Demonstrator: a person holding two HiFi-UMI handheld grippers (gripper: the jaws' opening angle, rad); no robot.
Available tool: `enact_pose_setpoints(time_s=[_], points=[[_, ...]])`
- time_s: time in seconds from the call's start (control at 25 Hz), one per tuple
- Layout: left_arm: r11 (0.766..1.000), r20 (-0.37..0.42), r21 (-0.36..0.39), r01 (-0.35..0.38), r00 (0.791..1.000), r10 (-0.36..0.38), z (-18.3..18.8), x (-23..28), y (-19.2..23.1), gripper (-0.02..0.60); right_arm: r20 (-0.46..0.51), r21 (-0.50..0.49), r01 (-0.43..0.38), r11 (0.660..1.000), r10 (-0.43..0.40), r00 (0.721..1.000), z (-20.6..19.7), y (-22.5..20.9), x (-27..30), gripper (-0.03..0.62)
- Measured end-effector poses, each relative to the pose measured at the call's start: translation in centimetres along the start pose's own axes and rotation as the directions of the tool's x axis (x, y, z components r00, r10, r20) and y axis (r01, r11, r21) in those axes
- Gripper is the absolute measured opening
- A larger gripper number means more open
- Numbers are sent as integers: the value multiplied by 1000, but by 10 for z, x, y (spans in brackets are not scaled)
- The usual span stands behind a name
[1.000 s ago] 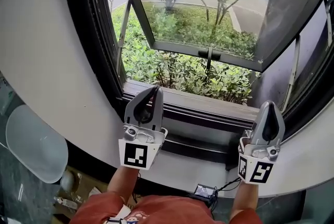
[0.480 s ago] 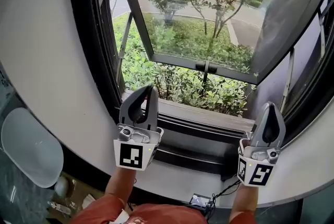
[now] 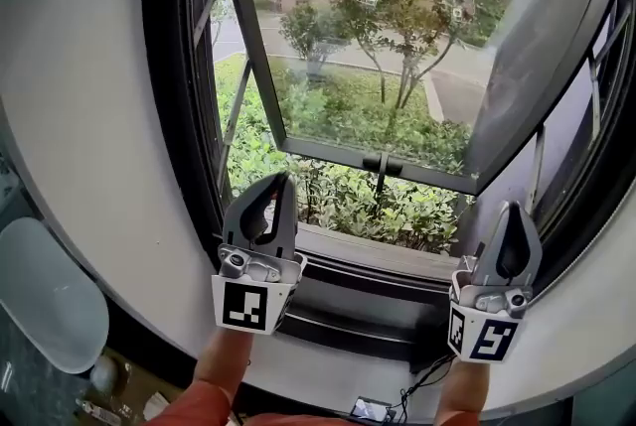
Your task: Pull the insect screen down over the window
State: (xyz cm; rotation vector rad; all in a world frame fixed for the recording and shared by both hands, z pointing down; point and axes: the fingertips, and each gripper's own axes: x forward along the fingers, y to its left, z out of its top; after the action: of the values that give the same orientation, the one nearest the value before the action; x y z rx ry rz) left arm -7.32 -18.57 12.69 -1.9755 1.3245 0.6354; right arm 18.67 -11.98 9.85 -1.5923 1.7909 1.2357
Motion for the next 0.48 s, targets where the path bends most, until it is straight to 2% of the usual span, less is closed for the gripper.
enact_pose_setpoints(time_s=[0.16,0.36,0.48], points=[[1000,48,19,-8,999,7,10,9,9,6,25,-18,1,1000,0,1000,8,0,11,11],[999,71,31,-17,997,15,23,17,16,6,45,-33,-4,999,6,999,17,-1,20,11],[998,91,65,-19,996,13,34,26,22,6,67,-57,-13,998,17,998,26,-1,29,11]])
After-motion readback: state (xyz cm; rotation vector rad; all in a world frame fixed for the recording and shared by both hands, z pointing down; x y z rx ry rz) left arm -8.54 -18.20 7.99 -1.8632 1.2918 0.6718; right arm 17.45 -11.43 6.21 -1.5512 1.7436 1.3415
